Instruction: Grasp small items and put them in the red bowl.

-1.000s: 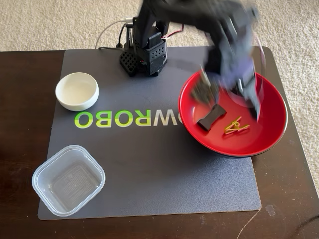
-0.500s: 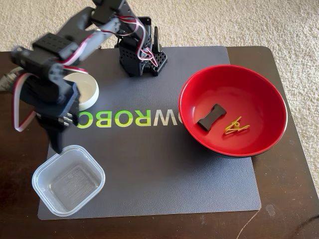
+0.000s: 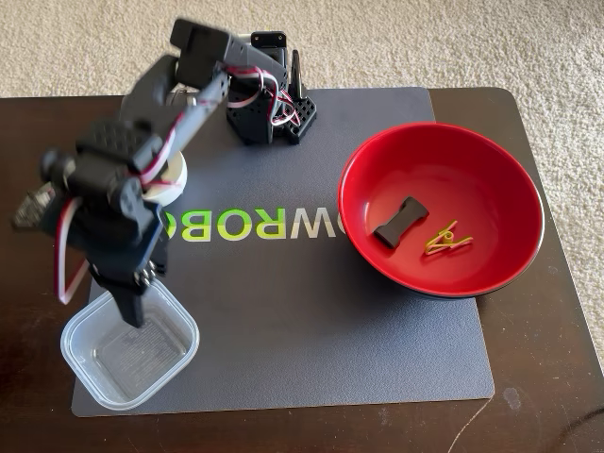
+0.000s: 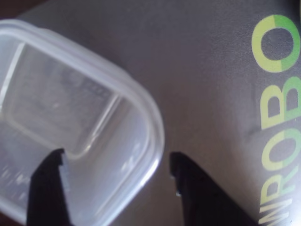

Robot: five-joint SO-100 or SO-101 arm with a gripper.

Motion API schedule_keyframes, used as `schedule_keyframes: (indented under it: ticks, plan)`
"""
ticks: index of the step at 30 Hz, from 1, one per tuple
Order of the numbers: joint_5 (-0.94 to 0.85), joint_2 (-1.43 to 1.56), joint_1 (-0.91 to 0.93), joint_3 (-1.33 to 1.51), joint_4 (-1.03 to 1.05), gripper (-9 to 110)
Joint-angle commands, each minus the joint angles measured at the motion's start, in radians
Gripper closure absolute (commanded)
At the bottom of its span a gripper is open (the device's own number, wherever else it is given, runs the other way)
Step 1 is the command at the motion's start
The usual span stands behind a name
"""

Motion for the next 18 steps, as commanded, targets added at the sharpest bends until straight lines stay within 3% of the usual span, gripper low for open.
schedule_keyframes:
  ticks: [1, 3, 11, 18]
  plan:
    - [-0.005, -0.057, -0.017, -0.051, 0.009, 89]
    - [-0.009, -0.06, -0.029, -0.043, 0.012, 101]
    - [0.012, 0.267, -0.156, -0.017, 0.014, 101]
    - [0.071, 0.612, -0.5, 0.005, 0.014, 101]
